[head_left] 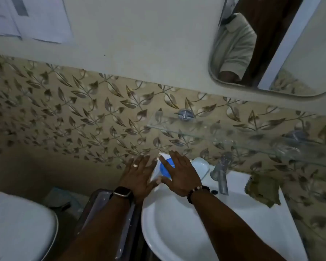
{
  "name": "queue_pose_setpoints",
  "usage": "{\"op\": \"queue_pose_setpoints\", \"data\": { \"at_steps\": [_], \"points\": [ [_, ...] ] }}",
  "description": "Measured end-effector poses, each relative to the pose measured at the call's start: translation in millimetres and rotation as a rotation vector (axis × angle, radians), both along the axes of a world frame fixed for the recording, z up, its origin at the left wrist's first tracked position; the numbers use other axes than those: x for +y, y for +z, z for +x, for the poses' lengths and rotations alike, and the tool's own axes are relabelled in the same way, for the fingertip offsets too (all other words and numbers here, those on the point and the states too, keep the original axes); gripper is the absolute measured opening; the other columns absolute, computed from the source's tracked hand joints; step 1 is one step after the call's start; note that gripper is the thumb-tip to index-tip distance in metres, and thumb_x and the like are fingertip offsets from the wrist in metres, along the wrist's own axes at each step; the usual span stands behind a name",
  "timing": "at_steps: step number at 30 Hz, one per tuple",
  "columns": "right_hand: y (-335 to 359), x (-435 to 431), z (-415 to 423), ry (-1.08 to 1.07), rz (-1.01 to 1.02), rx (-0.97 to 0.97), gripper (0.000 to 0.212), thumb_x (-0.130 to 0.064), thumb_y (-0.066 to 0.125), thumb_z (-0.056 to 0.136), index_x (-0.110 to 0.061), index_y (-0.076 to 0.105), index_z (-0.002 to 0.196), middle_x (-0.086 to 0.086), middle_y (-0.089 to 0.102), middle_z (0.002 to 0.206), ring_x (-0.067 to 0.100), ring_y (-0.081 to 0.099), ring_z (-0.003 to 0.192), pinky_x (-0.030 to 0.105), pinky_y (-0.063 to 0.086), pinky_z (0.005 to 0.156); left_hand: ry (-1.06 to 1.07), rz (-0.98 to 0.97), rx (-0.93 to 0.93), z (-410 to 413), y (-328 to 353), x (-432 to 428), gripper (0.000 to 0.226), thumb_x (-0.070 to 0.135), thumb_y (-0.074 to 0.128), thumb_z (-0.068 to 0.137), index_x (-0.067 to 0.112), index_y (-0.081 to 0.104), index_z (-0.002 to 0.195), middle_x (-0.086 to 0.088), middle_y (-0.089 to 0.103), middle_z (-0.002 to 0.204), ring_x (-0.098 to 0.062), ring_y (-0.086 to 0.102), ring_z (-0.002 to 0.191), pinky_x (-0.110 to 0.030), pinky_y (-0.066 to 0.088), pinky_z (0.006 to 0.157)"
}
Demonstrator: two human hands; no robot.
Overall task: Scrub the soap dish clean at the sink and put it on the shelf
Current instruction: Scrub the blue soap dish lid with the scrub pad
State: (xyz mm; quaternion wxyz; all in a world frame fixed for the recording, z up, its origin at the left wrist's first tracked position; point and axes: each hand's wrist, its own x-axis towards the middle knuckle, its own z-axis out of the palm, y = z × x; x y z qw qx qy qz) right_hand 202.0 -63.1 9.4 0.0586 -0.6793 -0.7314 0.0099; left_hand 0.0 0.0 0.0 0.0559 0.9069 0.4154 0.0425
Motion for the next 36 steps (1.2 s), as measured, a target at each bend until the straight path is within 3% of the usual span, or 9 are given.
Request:
{"op": "queue_pose_setpoints", "data": {
  "at_steps": [2,4,8,12,19,22,27,32,36],
  "points": [
    [-10,8,14,-0.011,-0.011,-0.038,0.081,-0.069,0.037,0.093,-0.032,0.01,0.159,0.015,0.02,0.165,0.032,0.017,0.153,0.048,0.017,0.123,-0.062,-0.008,0.008,21,-10,4,0.085,0.076,-0.002,0.088,0.031,0.007,0.159,-0.002,0.003,0.169,-0.025,-0.001,0.155,-0.048,-0.007,0.123],
    [-22,14,27,-0.013,-0.039,-0.129,0.079,-0.054,0.053,0.094,-0.021,0.021,0.158,0.016,0.029,0.162,0.033,0.026,0.15,0.048,0.019,0.122,-0.099,0.019,0.064,40,-24,8,0.075,0.068,0.009,0.096,0.028,0.017,0.159,-0.003,0.012,0.168,-0.027,0.013,0.154,-0.049,0.004,0.123],
    [-37,28,41,0.054,-0.133,-0.286,0.041,-0.022,0.055,0.094,-0.011,0.054,0.134,0.014,0.053,0.141,0.033,0.043,0.136,0.05,0.027,0.118,-0.071,0.012,0.193,64,-40,20,0.055,0.039,0.032,0.101,0.02,0.032,0.153,-0.006,0.027,0.164,-0.031,0.034,0.144,-0.048,0.017,0.116],
    [-35,36,41,0.122,-0.013,-0.387,0.011,-0.021,0.066,0.083,-0.018,0.073,0.091,0.004,0.071,0.093,0.028,0.067,0.096,0.045,0.052,0.095,-0.036,0.018,0.184,69,-45,25,0.054,0.036,0.039,0.099,0.021,0.035,0.15,-0.005,0.031,0.162,-0.031,0.038,0.141,-0.048,0.02,0.115],
    [-28,34,39,0.181,0.161,-0.438,0.005,-0.017,0.069,0.076,-0.021,0.071,0.08,0.0,0.067,0.08,0.026,0.065,0.081,0.044,0.056,0.085,0.023,0.061,0.073,60,-40,21,0.048,0.033,0.045,0.095,0.02,0.05,0.141,-0.006,0.051,0.149,-0.031,0.049,0.131,-0.047,0.03,0.11],
    [-16,26,35,0.195,0.268,-0.439,0.008,-0.013,0.065,0.077,-0.02,0.068,0.078,0.001,0.064,0.079,0.026,0.063,0.078,0.045,0.055,0.084,0.132,0.053,-0.088,57,-34,16,0.044,0.03,0.041,0.098,0.021,0.051,0.14,-0.002,0.056,0.143,-0.028,0.054,0.125,-0.045,0.031,0.104],
    [7,-7,20,0.143,0.439,-0.409,0.029,-0.001,0.04,0.083,-0.016,0.062,0.073,0.003,0.059,0.073,0.027,0.059,0.071,0.043,0.053,0.081,0.458,-0.193,-0.663,66,-6,3,0.039,0.026,0.044,0.101,0.007,0.06,0.131,-0.017,0.067,0.127,-0.037,0.063,0.113,-0.043,0.045,0.096],
    [15,-62,14,0.044,0.468,-0.415,0.029,-0.001,0.039,0.086,-0.016,0.062,0.075,0.002,0.057,0.073,0.026,0.058,0.07,0.043,0.051,0.079,0.365,-0.622,-1.03,78,7,-29,0.022,0.016,0.055,0.101,0.003,0.07,0.109,-0.017,0.072,0.099,-0.027,0.064,0.086,-0.04,0.054,0.082],
    [8,-113,23,-0.046,0.475,-0.438,0.034,-0.004,0.035,0.094,-0.016,0.067,0.088,0.003,0.065,0.087,0.028,0.063,0.088,0.045,0.045,0.088,0.309,-0.864,-1.174,94,10,-64,0.013,0.011,0.056,0.1,0.007,0.068,0.105,-0.018,0.071,0.099,-0.029,0.067,0.086,-0.035,0.059,0.073]
  ]
}}
